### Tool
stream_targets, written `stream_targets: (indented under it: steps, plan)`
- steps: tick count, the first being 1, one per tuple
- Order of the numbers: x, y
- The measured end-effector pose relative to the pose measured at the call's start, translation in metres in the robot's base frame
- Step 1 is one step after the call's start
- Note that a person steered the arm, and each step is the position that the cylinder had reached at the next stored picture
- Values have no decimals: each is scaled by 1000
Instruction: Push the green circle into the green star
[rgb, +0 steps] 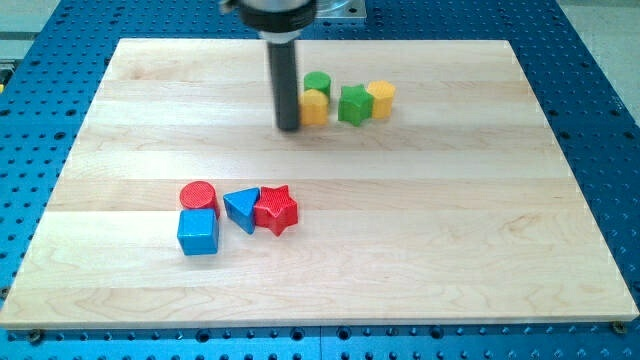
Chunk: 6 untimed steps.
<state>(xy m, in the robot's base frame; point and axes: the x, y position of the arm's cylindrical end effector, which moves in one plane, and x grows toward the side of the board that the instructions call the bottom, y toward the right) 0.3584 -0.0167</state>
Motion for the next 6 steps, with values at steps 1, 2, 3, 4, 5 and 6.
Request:
stream_targets:
  steps: [1, 2, 3, 4, 5, 6]
  plan:
    - [-8, -9]
    - [-62, -10]
    - [-70, 29]
    - [-88, 43]
    - [-126, 91]
    - [-102, 88]
